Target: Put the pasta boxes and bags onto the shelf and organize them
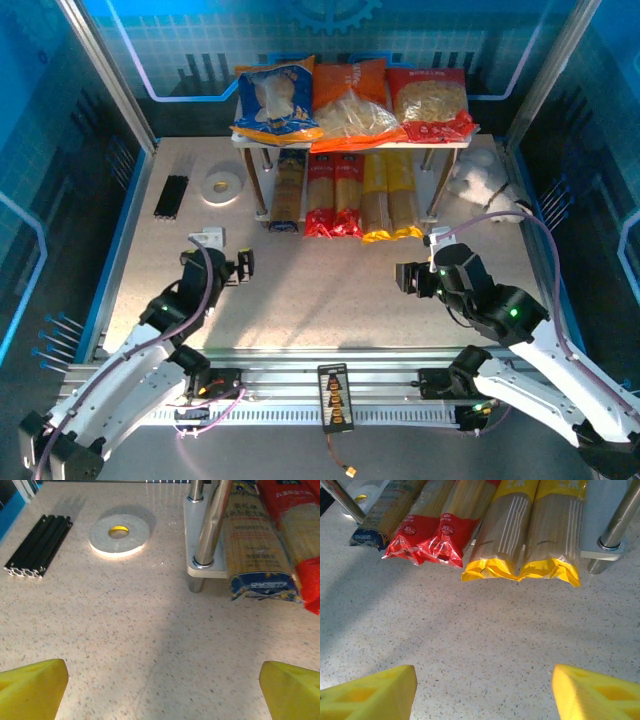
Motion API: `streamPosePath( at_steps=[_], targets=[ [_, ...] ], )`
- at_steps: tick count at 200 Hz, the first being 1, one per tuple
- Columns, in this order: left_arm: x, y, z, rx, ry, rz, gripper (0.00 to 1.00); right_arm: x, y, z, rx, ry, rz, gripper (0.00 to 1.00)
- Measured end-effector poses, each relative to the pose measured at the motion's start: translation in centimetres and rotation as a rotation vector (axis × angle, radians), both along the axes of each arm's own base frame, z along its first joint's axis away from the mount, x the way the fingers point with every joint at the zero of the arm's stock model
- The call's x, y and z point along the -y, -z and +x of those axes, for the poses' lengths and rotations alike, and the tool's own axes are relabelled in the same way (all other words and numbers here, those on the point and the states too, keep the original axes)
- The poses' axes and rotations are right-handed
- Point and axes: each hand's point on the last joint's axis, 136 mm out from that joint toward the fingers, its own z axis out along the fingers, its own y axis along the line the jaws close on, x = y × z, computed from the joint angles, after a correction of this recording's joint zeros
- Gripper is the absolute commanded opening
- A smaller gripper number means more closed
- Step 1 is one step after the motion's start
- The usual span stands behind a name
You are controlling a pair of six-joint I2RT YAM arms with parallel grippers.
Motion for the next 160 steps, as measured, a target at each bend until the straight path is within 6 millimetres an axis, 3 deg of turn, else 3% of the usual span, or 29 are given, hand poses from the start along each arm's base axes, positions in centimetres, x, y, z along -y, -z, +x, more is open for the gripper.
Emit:
streamPosePath(
  at_steps=[35, 58, 87, 139, 160],
  targets=[
    [-0.4, 2.8, 1.8, 0.133, 0.021, 0.135, 0.99, 0.1, 0.0, 0.0, -0.001, 0.003, -0.003, 0.73],
    [-3.0, 5.3, 2.6, 0.139, -0.048, 0.174, 0.99, 0.1, 0.2, 0.0, -0.003, 0.004, -0.005, 0.73],
    [-5.4, 5.4, 4.8, 0.19, -0.131, 0.136, 0.99, 0.2, 0.6, 0.0, -0.01, 0.012, -0.012, 0.75],
    [-4.1, 8.8, 9.3, 0.176, -0.062, 0.138, 0.99, 1.0, 1.1, -0.2, -0.015, 0.037, -0.028, 0.76],
    [-3.9, 8.5, 9.5, 0.212, -0.051, 0.123, 0.99, 2.0, 1.1, -0.2, 0.007, 0.069, -0.048, 0.78]
  ],
)
